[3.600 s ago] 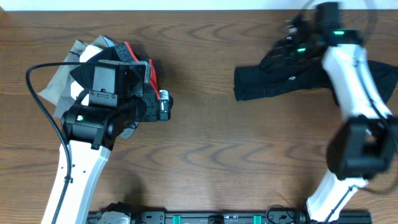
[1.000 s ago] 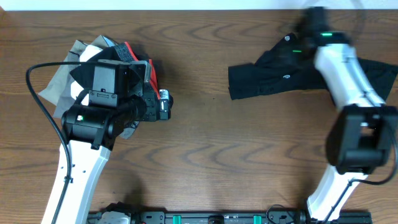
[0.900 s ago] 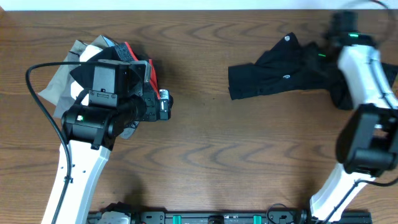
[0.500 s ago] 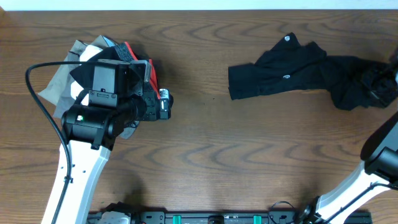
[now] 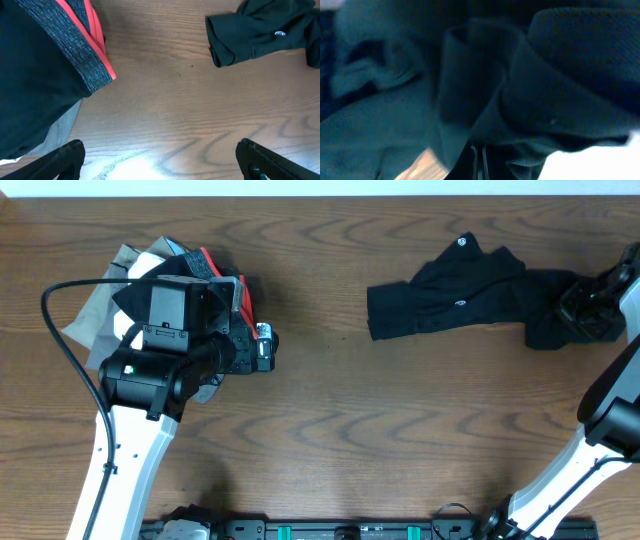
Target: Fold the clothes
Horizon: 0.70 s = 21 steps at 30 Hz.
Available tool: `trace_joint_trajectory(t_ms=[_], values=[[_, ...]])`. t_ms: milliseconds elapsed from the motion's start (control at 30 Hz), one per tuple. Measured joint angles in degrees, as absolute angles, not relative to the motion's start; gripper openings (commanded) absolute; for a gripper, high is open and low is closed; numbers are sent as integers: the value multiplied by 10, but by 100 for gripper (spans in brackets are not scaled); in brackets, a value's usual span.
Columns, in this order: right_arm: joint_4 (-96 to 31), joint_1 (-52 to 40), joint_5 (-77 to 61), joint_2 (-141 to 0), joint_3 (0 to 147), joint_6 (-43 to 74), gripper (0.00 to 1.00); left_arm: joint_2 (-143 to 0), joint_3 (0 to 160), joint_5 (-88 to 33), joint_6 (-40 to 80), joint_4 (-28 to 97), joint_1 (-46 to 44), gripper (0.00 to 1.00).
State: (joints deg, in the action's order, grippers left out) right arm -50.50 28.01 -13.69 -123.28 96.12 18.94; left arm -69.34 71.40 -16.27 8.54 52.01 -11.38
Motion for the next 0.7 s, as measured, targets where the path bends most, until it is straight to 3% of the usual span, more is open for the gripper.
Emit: trace_joint_trajectory(t_ms=[200,467,700], values=[[-538,280,-130,-1132,956,172,1,-693,714,-163,85,520,-114,98],[-548,280,43,-920,962,185,1,-693,714,-163,85,512,-114,98],[-556,280,81,-910,963,196,1,-693,714,-164,85,507,-114,98]])
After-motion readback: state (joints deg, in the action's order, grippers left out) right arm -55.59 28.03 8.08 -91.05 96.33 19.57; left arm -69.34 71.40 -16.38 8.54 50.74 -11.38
